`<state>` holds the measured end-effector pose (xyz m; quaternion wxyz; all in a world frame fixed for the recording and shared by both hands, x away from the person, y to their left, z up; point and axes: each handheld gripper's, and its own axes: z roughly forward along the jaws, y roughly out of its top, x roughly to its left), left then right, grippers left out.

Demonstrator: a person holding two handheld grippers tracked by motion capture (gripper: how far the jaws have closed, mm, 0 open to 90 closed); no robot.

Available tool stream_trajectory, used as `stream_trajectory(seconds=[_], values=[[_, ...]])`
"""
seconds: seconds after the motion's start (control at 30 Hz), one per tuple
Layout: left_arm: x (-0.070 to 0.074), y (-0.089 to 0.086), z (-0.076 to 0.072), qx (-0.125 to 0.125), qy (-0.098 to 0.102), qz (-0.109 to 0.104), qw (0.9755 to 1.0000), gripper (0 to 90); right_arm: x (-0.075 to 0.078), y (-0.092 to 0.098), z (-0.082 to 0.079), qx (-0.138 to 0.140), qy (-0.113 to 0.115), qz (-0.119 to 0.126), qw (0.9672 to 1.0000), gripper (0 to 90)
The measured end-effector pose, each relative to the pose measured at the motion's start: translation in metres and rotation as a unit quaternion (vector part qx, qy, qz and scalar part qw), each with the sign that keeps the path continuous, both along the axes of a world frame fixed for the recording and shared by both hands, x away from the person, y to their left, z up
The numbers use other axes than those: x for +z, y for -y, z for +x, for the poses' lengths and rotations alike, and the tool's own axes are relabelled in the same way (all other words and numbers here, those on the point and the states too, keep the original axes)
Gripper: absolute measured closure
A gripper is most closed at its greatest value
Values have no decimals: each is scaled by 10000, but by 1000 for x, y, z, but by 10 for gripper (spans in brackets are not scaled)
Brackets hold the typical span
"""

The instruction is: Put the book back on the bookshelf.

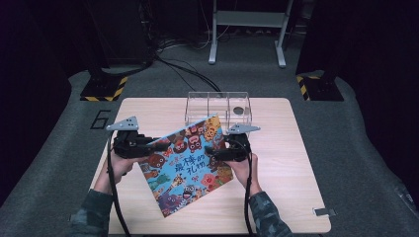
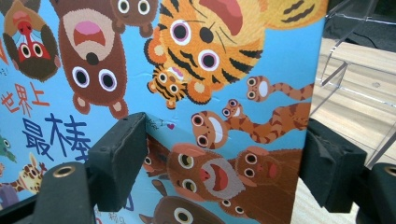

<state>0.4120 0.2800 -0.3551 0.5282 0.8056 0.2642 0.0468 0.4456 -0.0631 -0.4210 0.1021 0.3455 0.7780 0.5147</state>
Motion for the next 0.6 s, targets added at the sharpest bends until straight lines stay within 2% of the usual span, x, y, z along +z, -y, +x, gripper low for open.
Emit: stream_trajectory(seconds=[0.1, 0.17, 0.33, 0.47, 0.6], values=[[4, 2, -1, -47, 37, 90, 9999, 746, 1, 2, -1, 1, -27, -15, 10000, 219], [8, 3, -3, -7, 107, 136, 9999, 748, 4, 5, -4, -139, 61, -185, 9997, 212], [17, 0, -5, 155, 306, 293, 9990, 765, 2, 29, -9, -344, 24, -122, 9993, 145], [24, 0, -9, 168, 425, 524, 9976, 765, -19, 58, -16, -693, -138, -304, 9970, 125], [28, 4, -10, 167, 507, 661, 9964, 764, -46, 84, -21, -1096, -365, -550, 9918, 117]])
